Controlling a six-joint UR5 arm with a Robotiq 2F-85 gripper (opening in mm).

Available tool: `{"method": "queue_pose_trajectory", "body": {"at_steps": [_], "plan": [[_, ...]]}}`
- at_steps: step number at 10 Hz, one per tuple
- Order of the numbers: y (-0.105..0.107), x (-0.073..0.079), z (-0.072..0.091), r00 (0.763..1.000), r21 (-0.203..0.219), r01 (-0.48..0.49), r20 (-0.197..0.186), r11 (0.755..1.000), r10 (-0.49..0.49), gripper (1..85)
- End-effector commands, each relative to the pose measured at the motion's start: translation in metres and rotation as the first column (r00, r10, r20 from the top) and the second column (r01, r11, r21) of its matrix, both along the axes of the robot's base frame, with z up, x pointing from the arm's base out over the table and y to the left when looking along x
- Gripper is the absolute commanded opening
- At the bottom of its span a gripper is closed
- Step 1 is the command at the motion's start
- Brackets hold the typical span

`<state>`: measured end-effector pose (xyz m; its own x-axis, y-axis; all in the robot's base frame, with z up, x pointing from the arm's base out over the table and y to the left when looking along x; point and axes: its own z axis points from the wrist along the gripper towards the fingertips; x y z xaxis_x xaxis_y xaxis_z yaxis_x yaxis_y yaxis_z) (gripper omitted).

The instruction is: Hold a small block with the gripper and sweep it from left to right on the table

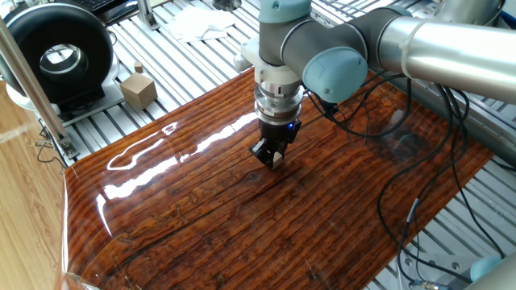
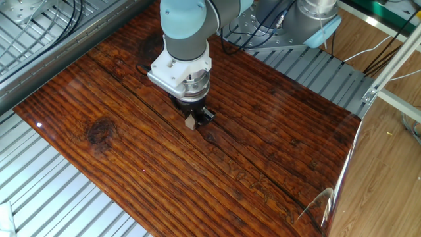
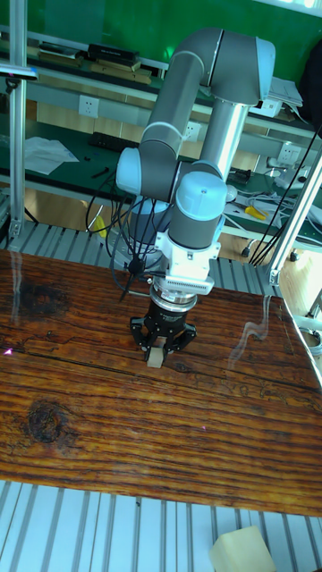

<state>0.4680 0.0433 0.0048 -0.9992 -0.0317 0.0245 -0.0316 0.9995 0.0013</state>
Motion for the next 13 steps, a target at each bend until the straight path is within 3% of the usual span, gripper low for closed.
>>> {"method": "queue_pose_trajectory", "body": {"at_steps": [1, 5, 13], "plan": [[0.0021, 0.0011, 0.0003, 1.0, 0.011, 0.008, 0.002, 1.0, -0.008, 1.0], [0.0032, 0.0008, 0.0053, 1.0, 0.008, 0.014, -0.002, 1.0, -0.014, 1.0], [0.0041, 0.0017, 0.0001, 1.0, 0.009, 0.019, 0.002, 1.0, -0.019, 1.0]]}}
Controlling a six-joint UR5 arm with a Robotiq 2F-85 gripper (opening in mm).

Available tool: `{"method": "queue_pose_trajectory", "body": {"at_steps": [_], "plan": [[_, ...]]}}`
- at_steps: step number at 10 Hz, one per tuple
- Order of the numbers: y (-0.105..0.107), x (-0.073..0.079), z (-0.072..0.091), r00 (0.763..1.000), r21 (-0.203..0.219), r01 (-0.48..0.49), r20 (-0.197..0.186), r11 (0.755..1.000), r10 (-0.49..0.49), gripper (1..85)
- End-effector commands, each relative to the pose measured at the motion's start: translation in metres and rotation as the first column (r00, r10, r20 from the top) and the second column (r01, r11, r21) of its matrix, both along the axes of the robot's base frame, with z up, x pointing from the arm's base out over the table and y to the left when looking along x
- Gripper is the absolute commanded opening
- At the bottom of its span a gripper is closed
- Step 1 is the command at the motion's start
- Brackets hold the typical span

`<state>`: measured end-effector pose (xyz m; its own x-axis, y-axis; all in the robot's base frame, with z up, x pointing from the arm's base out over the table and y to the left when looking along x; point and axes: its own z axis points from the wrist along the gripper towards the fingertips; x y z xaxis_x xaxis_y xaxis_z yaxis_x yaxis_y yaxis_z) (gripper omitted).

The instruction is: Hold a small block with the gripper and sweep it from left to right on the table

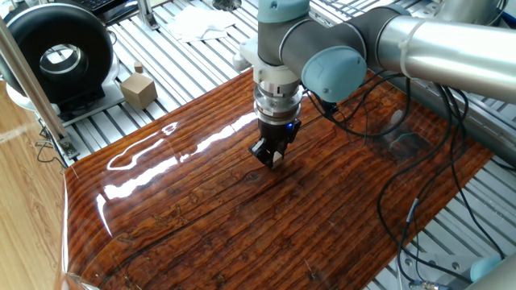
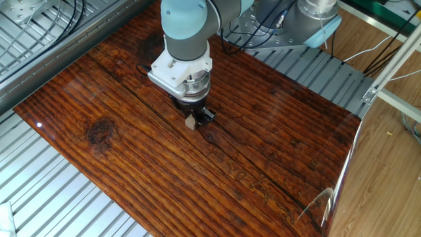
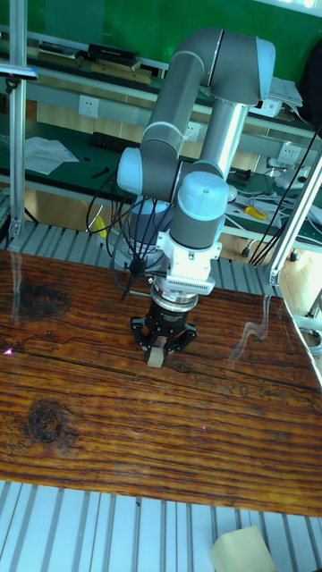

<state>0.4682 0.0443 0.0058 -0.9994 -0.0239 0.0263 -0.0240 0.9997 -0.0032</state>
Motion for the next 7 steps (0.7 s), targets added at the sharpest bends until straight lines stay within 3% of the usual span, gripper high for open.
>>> {"method": "queue_pose_trajectory", "body": {"at_steps": [1, 7], "plan": [[0.0032, 0.0024, -0.0017, 1.0, 0.014, 0.011, 0.007, 1.0, -0.011, 1.0], [0.004, 0.0023, 0.0007, 1.0, 0.015, 0.016, 0.006, 1.0, -0.016, 1.0]]}}
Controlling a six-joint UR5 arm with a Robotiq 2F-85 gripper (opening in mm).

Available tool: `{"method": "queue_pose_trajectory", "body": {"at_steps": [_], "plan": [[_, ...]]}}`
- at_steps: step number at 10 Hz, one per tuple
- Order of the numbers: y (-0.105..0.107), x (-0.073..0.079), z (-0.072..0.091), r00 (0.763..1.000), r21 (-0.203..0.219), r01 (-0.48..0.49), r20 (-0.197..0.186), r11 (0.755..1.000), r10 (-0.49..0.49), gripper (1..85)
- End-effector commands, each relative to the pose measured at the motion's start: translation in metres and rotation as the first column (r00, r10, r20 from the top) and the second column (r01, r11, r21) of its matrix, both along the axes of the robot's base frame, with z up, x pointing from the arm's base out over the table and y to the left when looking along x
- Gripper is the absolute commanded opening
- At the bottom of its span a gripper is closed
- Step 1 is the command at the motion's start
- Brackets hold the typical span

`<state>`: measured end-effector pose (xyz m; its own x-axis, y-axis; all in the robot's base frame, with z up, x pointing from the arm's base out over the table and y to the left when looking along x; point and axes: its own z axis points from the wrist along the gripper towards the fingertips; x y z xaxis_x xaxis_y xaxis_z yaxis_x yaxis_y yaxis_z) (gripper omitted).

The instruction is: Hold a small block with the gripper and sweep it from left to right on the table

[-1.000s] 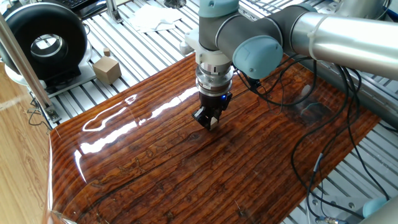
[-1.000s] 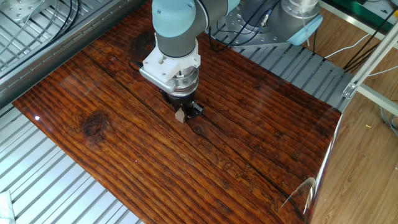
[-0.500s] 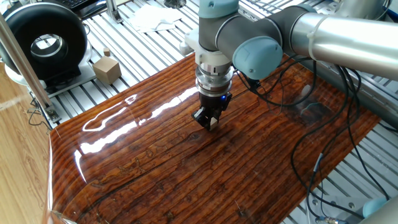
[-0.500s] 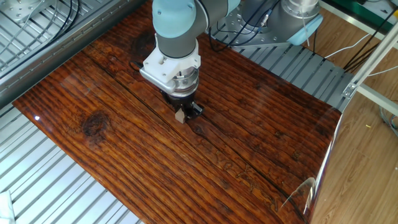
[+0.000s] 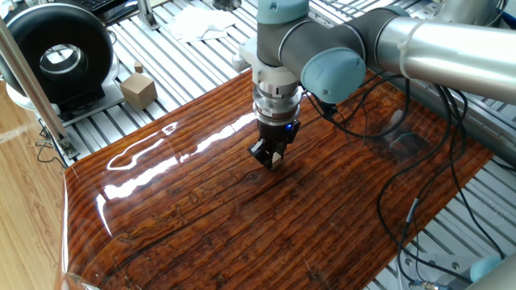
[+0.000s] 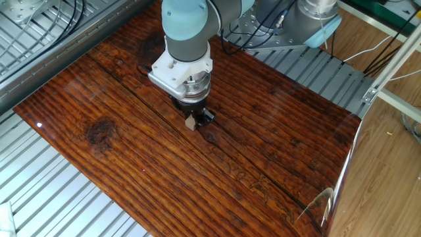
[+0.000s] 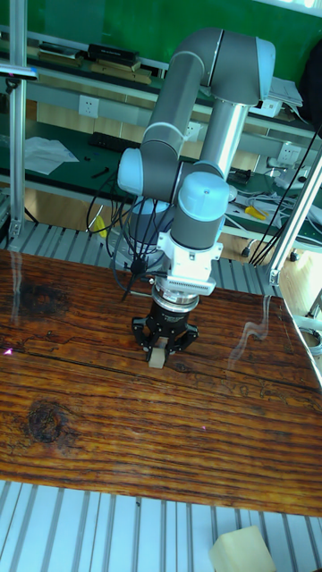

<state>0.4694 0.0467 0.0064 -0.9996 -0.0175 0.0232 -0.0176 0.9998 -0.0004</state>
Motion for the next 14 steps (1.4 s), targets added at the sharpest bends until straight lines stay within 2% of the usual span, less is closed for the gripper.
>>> {"method": "queue_pose_trajectory", "body": {"at_steps": [1, 6, 14], "plan": [[0.0018, 0.0018, -0.0017, 1.0, 0.012, 0.009, 0.006, 1.0, -0.009, 1.0], [0.0035, 0.0008, 0.0023, 1.0, 0.012, 0.014, 0.0, 1.0, -0.014, 1.0], [0.0028, 0.0018, -0.0003, 1.0, 0.011, 0.014, 0.004, 1.0, -0.014, 1.0]]}}
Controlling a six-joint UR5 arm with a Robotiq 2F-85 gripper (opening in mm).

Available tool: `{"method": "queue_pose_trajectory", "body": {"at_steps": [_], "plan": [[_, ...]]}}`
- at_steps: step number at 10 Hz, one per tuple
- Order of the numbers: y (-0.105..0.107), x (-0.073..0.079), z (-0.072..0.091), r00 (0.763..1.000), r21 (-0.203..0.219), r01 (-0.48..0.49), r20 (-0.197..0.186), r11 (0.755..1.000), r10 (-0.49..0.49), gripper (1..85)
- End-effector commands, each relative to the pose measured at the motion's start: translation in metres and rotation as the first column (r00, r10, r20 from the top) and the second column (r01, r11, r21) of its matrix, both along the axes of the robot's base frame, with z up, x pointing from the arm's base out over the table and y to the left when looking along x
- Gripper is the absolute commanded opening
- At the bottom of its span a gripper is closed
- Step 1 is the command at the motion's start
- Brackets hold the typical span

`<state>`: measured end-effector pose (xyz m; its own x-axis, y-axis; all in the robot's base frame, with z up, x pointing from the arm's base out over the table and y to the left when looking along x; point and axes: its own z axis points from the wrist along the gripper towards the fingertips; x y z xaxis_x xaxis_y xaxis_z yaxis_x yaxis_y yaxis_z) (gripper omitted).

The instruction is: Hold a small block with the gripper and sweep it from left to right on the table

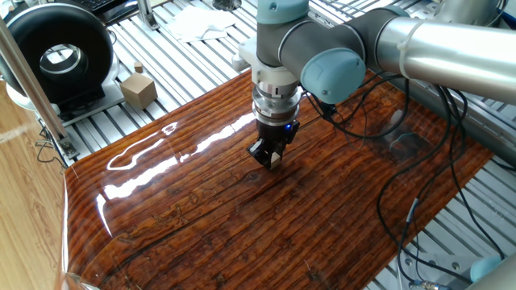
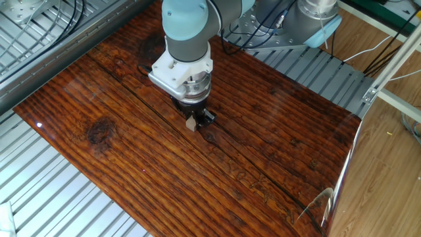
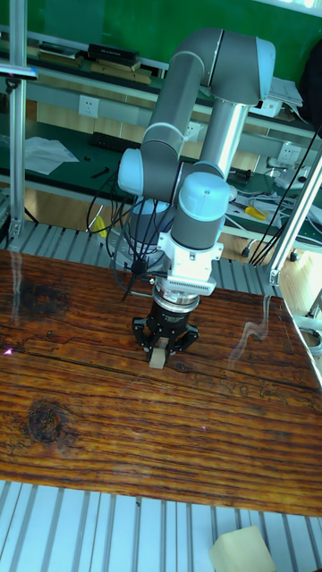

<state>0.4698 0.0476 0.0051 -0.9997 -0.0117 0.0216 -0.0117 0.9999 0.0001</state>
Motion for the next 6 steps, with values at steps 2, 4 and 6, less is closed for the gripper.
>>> {"method": "queue_pose_trajectory", "body": {"at_steps": [2, 4, 6], "plan": [[0.0024, 0.0011, 0.0023, 1.0, 0.01, 0.008, 0.001, 1.0, -0.008, 1.0], [0.0022, 0.0007, 0.0025, 1.0, 0.009, 0.01, 0.0, 1.0, -0.01, 1.0], [0.0017, 0.0007, 0.0022, 1.0, 0.007, 0.01, 0.0, 1.0, -0.01, 1.0]]}}
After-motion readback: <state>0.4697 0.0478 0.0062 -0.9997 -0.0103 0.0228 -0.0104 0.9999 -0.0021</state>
